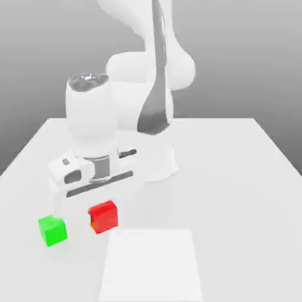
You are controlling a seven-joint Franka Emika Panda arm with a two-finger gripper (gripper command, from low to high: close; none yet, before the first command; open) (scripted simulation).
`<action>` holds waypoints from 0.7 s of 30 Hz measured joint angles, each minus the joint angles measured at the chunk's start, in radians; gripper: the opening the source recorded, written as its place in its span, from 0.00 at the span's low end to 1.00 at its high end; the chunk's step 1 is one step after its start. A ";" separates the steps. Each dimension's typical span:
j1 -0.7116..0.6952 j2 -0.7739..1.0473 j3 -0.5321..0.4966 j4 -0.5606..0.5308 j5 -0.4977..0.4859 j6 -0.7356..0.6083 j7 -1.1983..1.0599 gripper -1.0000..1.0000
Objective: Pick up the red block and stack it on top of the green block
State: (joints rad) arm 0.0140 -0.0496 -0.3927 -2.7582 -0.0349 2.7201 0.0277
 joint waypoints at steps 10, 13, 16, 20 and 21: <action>-0.173 -0.047 -0.093 0.015 -0.058 -0.063 0.286 0.00; -0.182 -0.038 -0.104 0.023 -0.041 -0.064 0.298 0.00; -0.172 -0.018 -0.106 0.031 -0.007 -0.052 0.276 0.00; -0.157 0.019 -0.108 0.039 0.046 -0.024 0.238 0.00; -0.153 0.030 -0.108 0.040 0.061 -0.015 0.228 0.00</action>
State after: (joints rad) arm -0.1395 -0.0193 -0.5005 -2.7183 0.0260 2.7053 0.2556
